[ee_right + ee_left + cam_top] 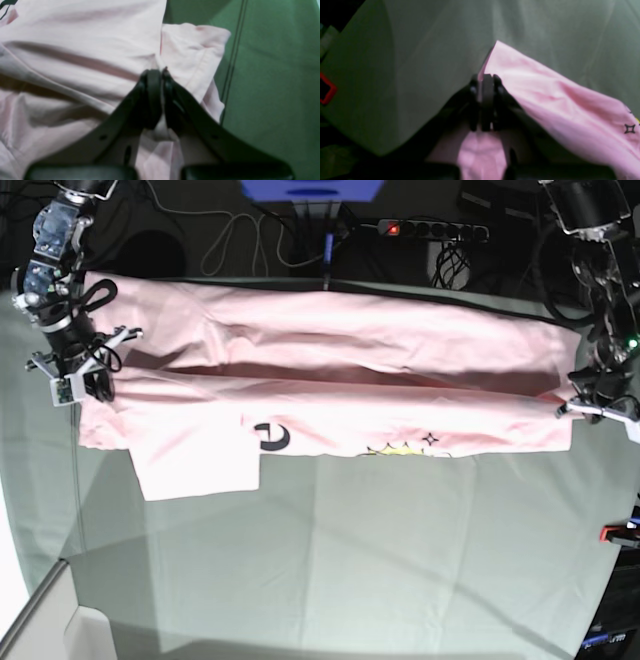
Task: Layout the t-shirt on the table in an organized manner, then fold the t-shirt properly
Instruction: 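Pinch the shirt's ends with both grippers and fold it lengthwise again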
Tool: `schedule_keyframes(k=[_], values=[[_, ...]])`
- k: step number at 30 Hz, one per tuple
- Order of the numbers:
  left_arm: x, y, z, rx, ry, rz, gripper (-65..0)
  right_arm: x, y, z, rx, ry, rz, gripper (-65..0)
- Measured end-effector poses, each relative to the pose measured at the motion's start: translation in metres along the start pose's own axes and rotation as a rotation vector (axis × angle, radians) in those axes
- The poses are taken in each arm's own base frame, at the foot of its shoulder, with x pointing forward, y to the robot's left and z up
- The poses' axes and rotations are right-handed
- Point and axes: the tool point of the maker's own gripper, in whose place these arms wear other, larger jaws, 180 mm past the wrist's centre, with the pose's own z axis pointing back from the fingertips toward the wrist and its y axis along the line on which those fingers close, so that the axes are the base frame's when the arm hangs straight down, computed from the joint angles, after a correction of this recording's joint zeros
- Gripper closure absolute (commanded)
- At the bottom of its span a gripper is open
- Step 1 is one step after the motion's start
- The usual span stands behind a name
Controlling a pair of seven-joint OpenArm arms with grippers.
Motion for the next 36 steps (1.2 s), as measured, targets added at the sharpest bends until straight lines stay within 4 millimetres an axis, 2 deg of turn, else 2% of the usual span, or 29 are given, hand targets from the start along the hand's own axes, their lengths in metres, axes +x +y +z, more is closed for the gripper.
schedule_keyframes(k=[4,8,11,16,19,28,32,36], values=[[-0.021,0.009,-0.006,0.019,0.055,0.017,0.0,-0.003,0.0,0.001,0.001,0.008,-0.002,0.0],[-0.04,0.017,-0.008,0.036,0.106,0.025,0.0,-0.015,0.004,0.005,0.009,0.027,-0.013,0.0],[-0.038,0.017,-0.008,0.036,0.099,0.024,0.0,-0.028,0.005,0.003,0.018,0.061,-0.03,0.0],[-0.037,0.023,-0.007,0.045,0.097,0.043,0.0,-0.038,0.0,0.004,0.011,0.081,-0.048,0.0],[-0.034,0.03,-0.006,0.061,0.086,0.059,0.0,-0.039,0.0,0.004,0.012,0.083,-0.049,0.0],[-0.034,0.03,-0.006,0.061,0.086,0.06,0.0,-0.039,0.0,0.004,0.012,0.083,-0.049,0.0],[-0.041,0.035,-0.003,0.065,0.103,0.058,0.0,-0.041,-0.012,0.009,-0.021,0.081,-0.063,0.0],[-0.043,0.036,-0.003,0.068,0.111,0.056,0.0,-0.042,-0.011,0.009,-0.02,0.084,-0.063,0.0]])
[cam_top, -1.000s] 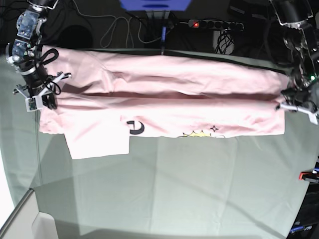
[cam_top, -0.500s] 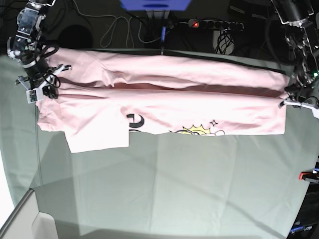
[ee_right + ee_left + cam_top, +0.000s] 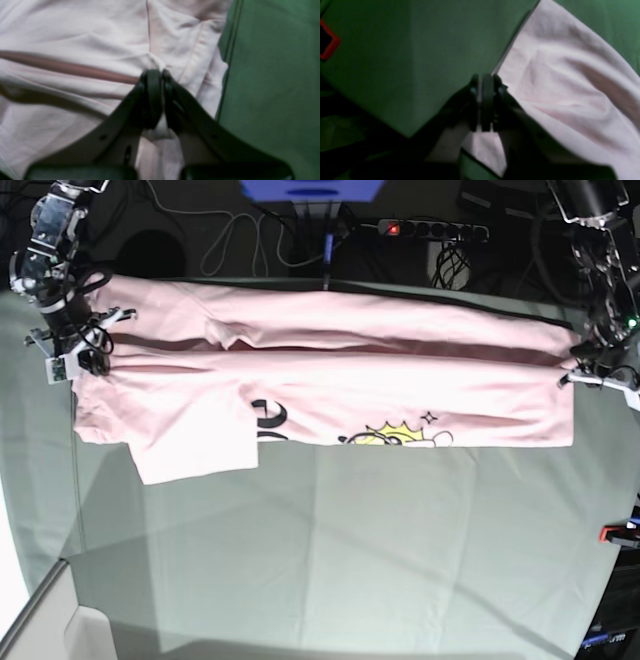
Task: Layout the t-shirt on the table in an organized manner, then fold the t-shirt properly
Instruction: 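Pinch the shirt's ends with both grippers and fold it lengthwise again, then release and regrasp the shirt end with the right gripper, tucking it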
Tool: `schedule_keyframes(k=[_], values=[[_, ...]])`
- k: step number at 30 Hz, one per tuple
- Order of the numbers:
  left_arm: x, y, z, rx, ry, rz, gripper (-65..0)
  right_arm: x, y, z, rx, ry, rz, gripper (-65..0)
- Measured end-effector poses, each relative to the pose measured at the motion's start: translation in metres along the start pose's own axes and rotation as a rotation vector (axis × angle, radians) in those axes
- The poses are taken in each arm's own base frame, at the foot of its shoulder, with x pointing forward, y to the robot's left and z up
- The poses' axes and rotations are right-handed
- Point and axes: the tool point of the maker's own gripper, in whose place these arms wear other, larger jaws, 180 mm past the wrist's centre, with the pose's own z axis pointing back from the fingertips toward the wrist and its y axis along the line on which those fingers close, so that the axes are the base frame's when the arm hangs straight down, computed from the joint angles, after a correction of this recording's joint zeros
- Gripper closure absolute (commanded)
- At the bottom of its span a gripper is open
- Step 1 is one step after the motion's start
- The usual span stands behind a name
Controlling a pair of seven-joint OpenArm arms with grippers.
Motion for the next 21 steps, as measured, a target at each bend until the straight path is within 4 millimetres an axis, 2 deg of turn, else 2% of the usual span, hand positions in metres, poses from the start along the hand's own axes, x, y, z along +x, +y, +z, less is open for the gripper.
schedule_keyframes(k=[6,11,13,16,18,21], values=[[0.001,-0.001,0.0,-0.002,-0.003,0.001,0.0,-0.012,0.003,0.005,0.007,0.028,0.0,0.0],[0.001,-0.002,0.0,-0.003,-0.002,0.002,-0.5,-0.013,0.003,0.005,0.007,0.029,0.0,-0.2],[0.001,-0.002,0.0,-0.003,-0.002,0.002,-0.6,-0.013,0.003,0.005,0.007,0.029,-0.001,-5.5],[0.001,-0.001,0.0,-0.002,-0.002,0.002,-2.2,-0.014,0.002,0.006,0.003,0.036,0.002,-16.6],[0.001,-0.001,0.0,0.0,-0.003,0.003,-7.7,-0.015,0.0,0.006,-0.002,0.041,0.001,-22.7],[-0.004,-0.002,0.0,0.006,0.0,0.014,-20.6,-0.015,-0.003,0.008,-0.013,0.039,-0.003,-27.1]])
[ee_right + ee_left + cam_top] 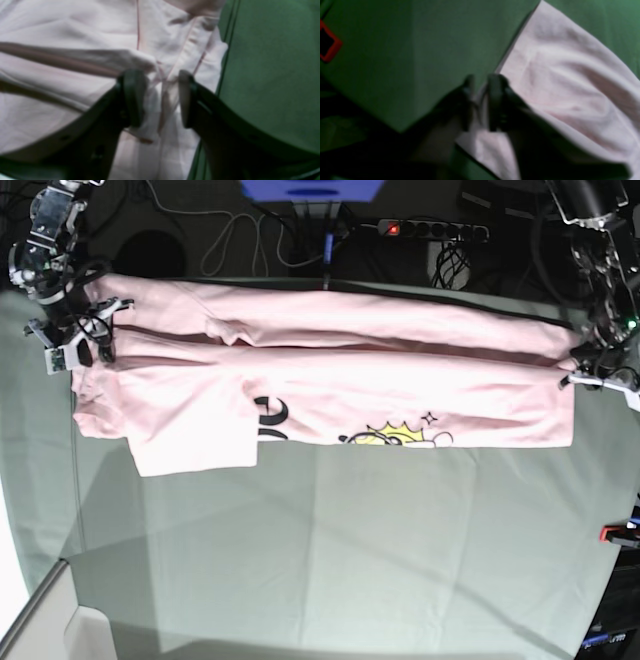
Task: Layout the t-shirt on the table in an organized manner, then fold the t-shirt properly
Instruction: 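Release and regrasp the shirt end with the right gripper, tucking it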
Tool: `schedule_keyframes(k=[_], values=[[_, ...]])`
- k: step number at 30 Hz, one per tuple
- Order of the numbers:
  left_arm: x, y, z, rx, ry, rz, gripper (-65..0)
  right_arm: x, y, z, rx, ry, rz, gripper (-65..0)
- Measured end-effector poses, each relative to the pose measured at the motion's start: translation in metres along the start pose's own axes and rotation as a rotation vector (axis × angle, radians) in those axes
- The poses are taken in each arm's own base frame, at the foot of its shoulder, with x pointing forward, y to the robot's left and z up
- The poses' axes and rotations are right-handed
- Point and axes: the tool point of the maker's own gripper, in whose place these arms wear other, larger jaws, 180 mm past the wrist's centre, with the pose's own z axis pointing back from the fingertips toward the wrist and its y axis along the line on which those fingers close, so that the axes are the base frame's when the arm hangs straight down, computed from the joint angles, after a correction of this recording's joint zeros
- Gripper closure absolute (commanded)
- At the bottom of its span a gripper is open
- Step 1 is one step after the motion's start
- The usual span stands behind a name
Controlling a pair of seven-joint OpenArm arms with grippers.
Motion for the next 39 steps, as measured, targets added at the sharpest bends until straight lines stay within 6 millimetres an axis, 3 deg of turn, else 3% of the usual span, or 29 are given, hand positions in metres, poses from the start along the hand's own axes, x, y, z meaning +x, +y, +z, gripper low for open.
schedule_keyframes(k=[3,7,10,12,15,18,20,24,27,29,34,36,39], values=[[-0.004,-0.002,0.0,-0.004,0.011,0.006,-28.8,0.008,-0.021,0.01,-0.067,-0.029,-0.011,-27.7],[-0.003,-0.002,0.0,-0.004,0.004,0.007,-29.6,0.039,-0.049,0.023,-0.179,-0.111,-0.029,-27.7],[-0.002,-0.004,0.0,-0.006,-0.003,0.008,-29.8,0.072,-0.051,0.02,-0.194,-0.198,-0.031,-28.0],[-0.001,-0.003,0.0,-0.005,-0.006,0.007,-29.9,0.084,-0.042,0.014,-0.163,-0.218,-0.003,-28.1],[0.0,-0.003,0.0,-0.005,-0.009,0.007,-31.9,0.091,-0.012,-0.004,-0.073,-0.208,0.036,-28.1],[0.002,0.002,0.001,0.005,-0.016,0.028,-39.9,0.11,0.014,-0.025,-0.002,-0.213,0.054,-29.7],[0.006,0.011,0.002,0.025,-0.022,0.04,-45.0,0.125,0.012,-0.042,-0.003,-0.198,0.061,-33.3],[0.009,0.018,0.004,0.039,-0.03,0.039,-46.5,0.118,0.011,-0.085,0.025,-0.069,0.038,-37.6],[0.007,0.014,0.003,0.028,-0.023,0.045,-46.5,0.112,0.01,-0.104,0.054,-0.019,0.023,-37.7],[0.007,0.016,0.004,0.032,-0.024,0.044,-46.5,0.108,0.008,-0.111,0.058,0.018,0.024,-37.7],[0.008,0.016,0.004,0.033,-0.028,0.044,-46.5,0.1,0.025,-0.122,0.102,0.046,0.007,-37.1],[0.009,0.016,0.004,0.033,-0.031,0.045,-46.5,0.095,0.027,-0.121,0.106,0.057,0.007,-32.3],[0.008,0.016,0.004,0.032,-0.029,0.045,-46.5,0.091,0.029,-0.122,0.112,0.066,0.001,-16.0]])
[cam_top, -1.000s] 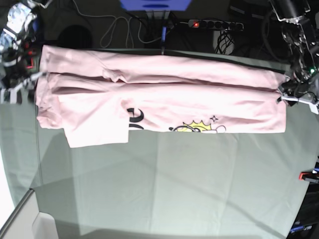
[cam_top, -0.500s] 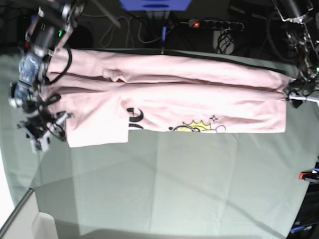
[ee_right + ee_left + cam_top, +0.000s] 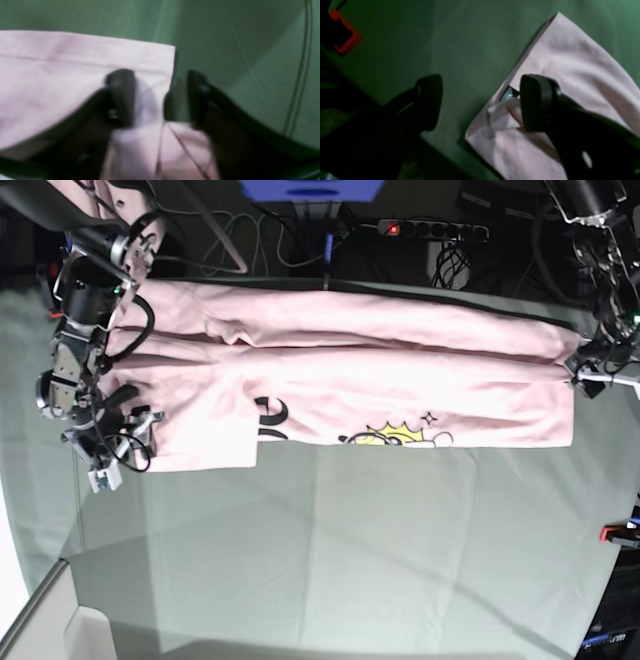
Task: Layout the t-shirt on the table in an organized manner, then fold the t-shirt properly
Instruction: 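Release and regrasp the shirt end with the right gripper, tucking it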
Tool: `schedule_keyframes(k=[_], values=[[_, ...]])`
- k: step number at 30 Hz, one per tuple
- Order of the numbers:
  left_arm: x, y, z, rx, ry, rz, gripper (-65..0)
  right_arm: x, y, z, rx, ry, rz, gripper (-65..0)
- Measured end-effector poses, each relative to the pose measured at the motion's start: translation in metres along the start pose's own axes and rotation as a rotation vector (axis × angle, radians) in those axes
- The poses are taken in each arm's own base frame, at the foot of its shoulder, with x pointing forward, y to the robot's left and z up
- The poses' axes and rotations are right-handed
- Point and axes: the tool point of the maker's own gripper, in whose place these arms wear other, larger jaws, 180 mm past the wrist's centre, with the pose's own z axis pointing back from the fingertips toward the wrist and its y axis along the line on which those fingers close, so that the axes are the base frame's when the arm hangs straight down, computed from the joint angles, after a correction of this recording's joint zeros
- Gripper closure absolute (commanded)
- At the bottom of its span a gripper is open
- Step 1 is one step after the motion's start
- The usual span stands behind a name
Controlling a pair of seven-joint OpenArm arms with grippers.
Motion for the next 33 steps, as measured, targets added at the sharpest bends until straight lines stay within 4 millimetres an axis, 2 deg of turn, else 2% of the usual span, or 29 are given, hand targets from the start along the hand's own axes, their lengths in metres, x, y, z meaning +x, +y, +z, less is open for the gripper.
schedule_keyframes(k=[2,3,6,7,10,13,16,19,22,25,28,30,33], values=[[0.002,-0.001,0.0,-0.002,-0.004,0.002,-46.5,0.0,0.0,0.0,-0.001,-0.001,-0.001,-2.3],[0.002,-0.002,0.0,-0.003,-0.005,0.002,-46.5,0.001,-0.001,0.0,-0.003,-0.002,-0.002,0.0],[0.002,-0.001,0.0,-0.002,-0.004,0.002,-46.5,0.006,-0.004,0.004,-0.017,-0.01,0.016,-0.2],[0.002,-0.002,0.0,-0.003,-0.004,0.003,-46.5,0.014,-0.009,0.01,-0.039,-0.035,0.033,0.0],[0.002,-0.003,-0.001,-0.005,-0.008,0.004,-46.5,0.029,-0.022,0.034,-0.118,-0.099,0.072,0.0],[0.003,-0.003,0.0,-0.006,-0.01,0.004,-46.7,0.034,-0.015,0.059,-0.166,-0.156,0.088,0.0],[0.003,-0.003,0.0,-0.006,-0.009,0.004,-47.0,0.023,-0.013,0.081,-0.213,-0.163,0.081,0.0],[0.005,-0.002,0.0,-0.004,-0.016,0.001,-47.1,-0.002,-0.006,0.097,-0.233,-0.129,0.066,0.0],[0.008,-0.005,-0.001,-0.007,-0.015,0.002,-47.1,-0.024,-0.009,0.112,-0.268,-0.092,0.041,0.0],[0.019,-0.006,-0.002,-0.014,-0.038,-0.002,-47.1,-0.024,-0.018,0.133,-0.31,-0.141,-0.003,0.0],[0.028,0.001,-0.001,0.001,-0.056,-0.016,-47.1,-0.029,-0.02,0.152,-0.328,-0.155,0.009,0.0],[0.027,0.001,-0.001,0.004,-0.051,-0.016,-47.1,-0.04,-0.017,0.161,-0.323,-0.144,-0.001,0.0],[0.029,-0.005,-0.003,-0.009,-0.053,-0.006,-47.1,-0.065,-0.007,0.163,-0.292,-0.103,-0.024,0.0]])
